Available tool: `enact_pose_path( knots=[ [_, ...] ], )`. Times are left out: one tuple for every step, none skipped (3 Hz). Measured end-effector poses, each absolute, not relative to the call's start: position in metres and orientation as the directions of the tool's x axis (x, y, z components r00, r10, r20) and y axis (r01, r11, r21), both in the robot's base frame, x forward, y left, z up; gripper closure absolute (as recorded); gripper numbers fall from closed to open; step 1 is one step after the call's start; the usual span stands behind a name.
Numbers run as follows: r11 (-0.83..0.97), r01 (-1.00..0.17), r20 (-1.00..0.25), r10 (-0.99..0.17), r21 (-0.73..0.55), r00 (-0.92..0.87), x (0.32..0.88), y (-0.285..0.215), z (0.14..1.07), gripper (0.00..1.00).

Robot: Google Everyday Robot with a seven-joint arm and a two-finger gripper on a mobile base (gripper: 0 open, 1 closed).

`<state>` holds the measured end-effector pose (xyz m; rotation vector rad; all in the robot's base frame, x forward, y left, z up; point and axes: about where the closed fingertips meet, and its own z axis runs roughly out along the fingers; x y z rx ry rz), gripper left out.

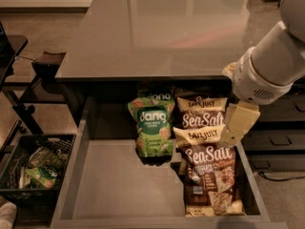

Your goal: Pick green rice chip bag from top drawer and place on counter

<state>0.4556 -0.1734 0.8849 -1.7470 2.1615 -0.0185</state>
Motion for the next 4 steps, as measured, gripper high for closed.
enact_pose_path(
  knots=[
    [0.246,-0.938,-0.378,-0.915,-0.246,-0.14,0.464,-0.144,0.869,0.0],
    [0.271,-0.924,-0.505,-0.857,-0.269,-0.104,0.482,-0.114,0.862,0.0],
    [0.294,-0.917,-0.604,-0.794,-0.27,-0.076,0.497,-0.09,0.861,0.0],
    [0.294,-0.917,-0.604,-0.793,-0.27,-0.076,0.497,-0.09,0.861,0.0]
  ],
)
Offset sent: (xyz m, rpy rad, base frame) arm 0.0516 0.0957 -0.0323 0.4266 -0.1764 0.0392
